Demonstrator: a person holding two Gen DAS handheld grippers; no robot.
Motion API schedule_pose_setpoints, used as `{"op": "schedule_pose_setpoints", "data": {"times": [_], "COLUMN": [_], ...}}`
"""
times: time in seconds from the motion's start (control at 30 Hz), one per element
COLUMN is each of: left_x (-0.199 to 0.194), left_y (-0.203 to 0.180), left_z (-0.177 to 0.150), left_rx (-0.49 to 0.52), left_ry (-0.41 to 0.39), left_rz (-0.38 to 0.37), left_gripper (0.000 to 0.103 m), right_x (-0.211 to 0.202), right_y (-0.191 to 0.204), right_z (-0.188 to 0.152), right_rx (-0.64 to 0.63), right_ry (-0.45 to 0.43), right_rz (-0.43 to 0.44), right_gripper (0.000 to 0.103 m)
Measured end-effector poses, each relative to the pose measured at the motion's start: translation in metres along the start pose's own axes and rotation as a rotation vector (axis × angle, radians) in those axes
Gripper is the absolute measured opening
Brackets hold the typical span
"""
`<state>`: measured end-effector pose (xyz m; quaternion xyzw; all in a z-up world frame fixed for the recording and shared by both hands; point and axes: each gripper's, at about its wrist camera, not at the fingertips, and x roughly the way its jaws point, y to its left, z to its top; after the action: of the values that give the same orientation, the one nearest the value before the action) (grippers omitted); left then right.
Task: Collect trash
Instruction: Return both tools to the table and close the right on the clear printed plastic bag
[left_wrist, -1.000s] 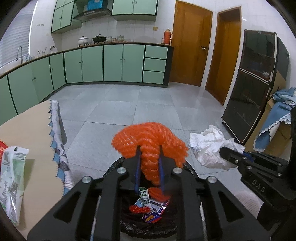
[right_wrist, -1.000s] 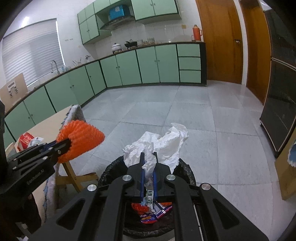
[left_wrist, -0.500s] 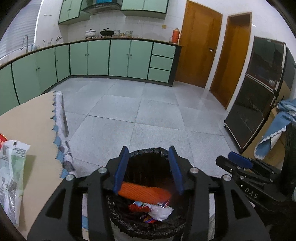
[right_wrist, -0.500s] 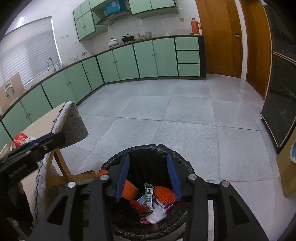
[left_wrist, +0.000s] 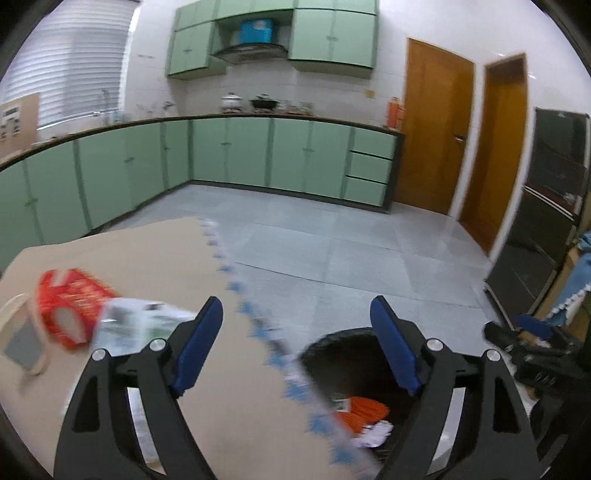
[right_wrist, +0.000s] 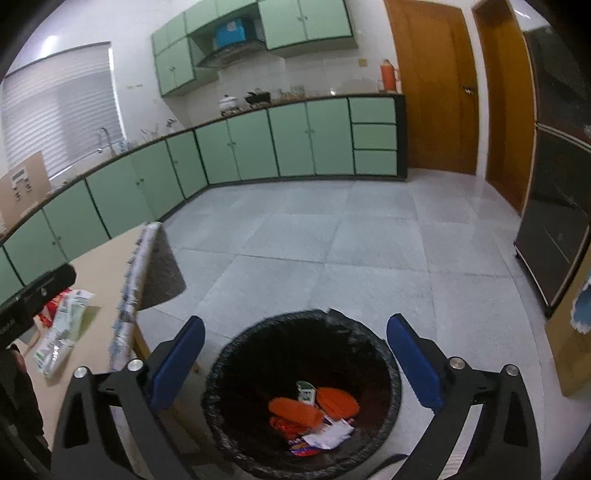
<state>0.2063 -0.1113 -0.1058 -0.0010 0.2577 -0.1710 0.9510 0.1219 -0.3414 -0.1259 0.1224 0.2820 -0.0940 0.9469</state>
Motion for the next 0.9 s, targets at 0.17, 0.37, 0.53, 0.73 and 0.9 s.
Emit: {"op": "schedule_pose_setpoints", "data": {"times": [0.17, 0.37, 0.53, 0.73, 0.9], "left_x": [-0.028, -0.061, -0.078, -0.089, -0.095], "left_y": [0.065, 0.140, 0.173, 0.193, 0.202], "left_z": [-0.010, -0.029, -0.037, -0.042, -0.053], "left_rx": [-0.054, -0.106, -0.126, -0.151, -0.160], "left_ry": [0.001, 0.017, 0.024, 0.032, 0.031], "left_rz": [0.141, 0.323, 0.397, 0.424, 0.428], "left_gripper": [0.080, 0.080, 0.080, 0.080, 0.080], "right_x": [-0.001, 0.010, 0.017, 0.022, 0.035], "right_y": [0.048, 0.119, 0.177, 0.220, 0.249], "right_z": [0.000, -0.012, -0.029, -0.042, -0.048], "right_rx": [-0.048, -0.130, -0.210, -0.275, -0.302], "right_ry": [-0.014, 0.019, 0.053, 0.088, 0.120], "right_rz": [0.068, 0.172, 0.247, 0.293, 0.311], "right_gripper": [0.097, 0.097, 0.097, 0.096, 0.094]}}
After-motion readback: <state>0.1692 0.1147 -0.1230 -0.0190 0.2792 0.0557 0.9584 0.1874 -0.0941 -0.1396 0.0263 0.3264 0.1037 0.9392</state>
